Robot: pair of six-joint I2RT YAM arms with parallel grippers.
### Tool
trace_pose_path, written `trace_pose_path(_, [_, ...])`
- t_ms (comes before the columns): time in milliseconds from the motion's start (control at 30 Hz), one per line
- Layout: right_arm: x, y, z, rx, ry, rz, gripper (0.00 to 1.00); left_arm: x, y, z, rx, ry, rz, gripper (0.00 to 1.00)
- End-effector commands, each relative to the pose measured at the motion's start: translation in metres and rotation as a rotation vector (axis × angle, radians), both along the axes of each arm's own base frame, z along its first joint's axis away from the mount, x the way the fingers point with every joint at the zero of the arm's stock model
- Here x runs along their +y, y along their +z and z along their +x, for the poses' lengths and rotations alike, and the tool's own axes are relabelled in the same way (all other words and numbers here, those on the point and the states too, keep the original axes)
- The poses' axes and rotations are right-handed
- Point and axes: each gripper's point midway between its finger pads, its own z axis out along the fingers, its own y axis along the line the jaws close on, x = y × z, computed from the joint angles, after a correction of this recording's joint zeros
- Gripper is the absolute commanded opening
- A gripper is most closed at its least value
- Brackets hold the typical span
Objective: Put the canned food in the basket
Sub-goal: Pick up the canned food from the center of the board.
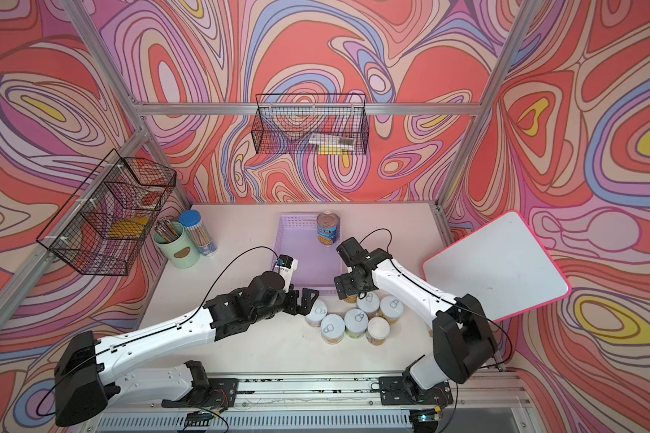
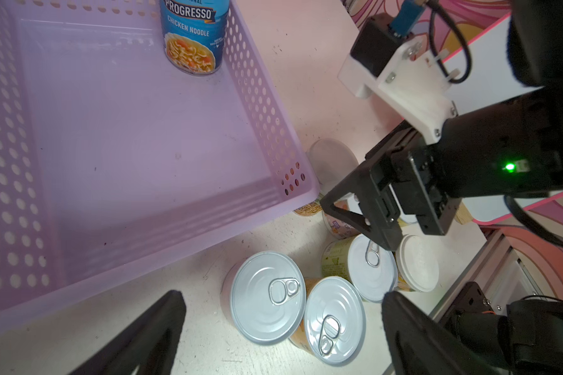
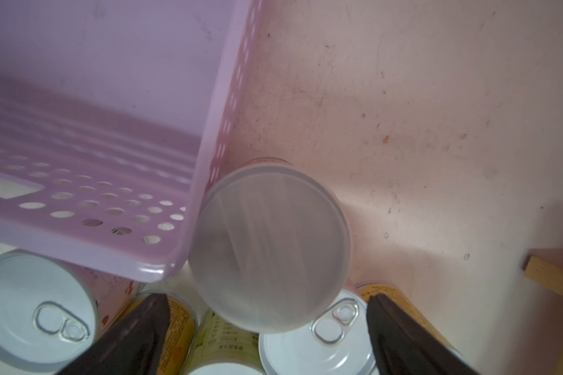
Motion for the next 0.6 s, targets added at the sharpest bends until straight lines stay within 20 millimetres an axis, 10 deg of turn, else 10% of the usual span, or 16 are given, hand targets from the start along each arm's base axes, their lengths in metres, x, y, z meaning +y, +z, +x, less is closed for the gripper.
trace_pose_path(0, [0.001,-0.009,0.007,-0.008,0.053,-0.038,0.96,0.014,0.001,0.005,-0.008,0.060,-0.009,0.99])
trace_pose_path(567, [0.025,-0.012,0.023,-0.010,0.242,0.002,0.98,0.025,0.008,0.016,0.040,0.049,-0.112,0.99])
